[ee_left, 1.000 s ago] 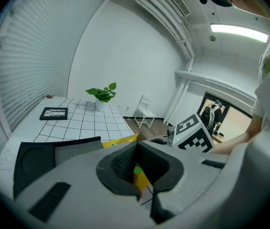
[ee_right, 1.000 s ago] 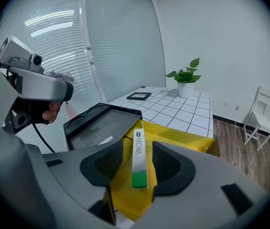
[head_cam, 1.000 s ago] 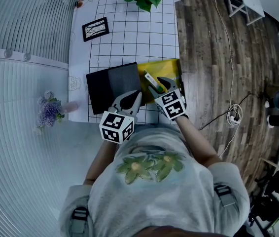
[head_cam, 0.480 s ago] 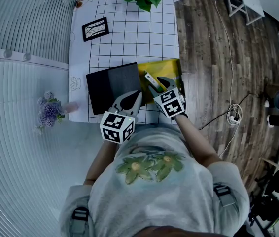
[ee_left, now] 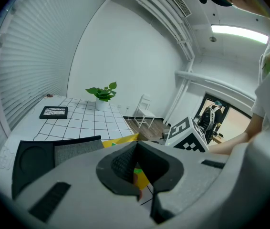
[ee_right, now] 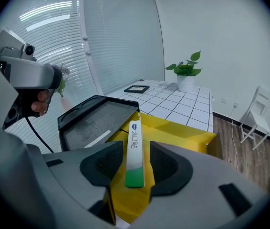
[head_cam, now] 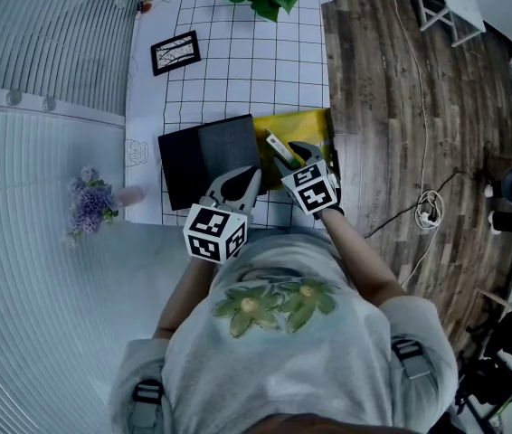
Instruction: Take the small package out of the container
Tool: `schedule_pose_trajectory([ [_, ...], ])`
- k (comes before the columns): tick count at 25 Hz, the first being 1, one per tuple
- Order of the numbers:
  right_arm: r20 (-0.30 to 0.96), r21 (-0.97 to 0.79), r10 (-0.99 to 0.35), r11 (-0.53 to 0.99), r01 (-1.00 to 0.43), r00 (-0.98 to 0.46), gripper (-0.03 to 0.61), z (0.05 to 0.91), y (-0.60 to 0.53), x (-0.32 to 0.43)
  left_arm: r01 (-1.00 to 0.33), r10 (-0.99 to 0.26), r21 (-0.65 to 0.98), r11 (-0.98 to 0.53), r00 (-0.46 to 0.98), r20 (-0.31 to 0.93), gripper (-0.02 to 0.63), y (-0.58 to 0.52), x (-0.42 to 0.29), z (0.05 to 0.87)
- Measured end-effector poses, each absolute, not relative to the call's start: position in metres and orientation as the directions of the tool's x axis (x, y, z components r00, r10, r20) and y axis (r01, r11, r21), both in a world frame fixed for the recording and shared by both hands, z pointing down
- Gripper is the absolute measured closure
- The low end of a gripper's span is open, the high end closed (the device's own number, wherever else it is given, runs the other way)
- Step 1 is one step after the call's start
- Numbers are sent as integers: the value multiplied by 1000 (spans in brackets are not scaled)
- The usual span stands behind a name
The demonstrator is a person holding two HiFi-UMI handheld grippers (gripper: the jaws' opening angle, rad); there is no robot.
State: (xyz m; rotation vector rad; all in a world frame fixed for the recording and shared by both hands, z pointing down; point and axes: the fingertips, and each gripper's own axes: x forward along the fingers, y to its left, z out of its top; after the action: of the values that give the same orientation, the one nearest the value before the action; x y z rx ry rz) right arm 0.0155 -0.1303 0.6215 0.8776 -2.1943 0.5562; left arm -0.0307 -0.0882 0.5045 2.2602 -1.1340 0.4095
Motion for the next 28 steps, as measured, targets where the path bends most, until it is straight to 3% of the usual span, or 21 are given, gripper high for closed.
schedule_pose_trajectory([
  [28,771,-128,-380,694,-709,-511,463,638,-123,18,-802,-622,350,-484,597,507,607,-89,-26,506],
])
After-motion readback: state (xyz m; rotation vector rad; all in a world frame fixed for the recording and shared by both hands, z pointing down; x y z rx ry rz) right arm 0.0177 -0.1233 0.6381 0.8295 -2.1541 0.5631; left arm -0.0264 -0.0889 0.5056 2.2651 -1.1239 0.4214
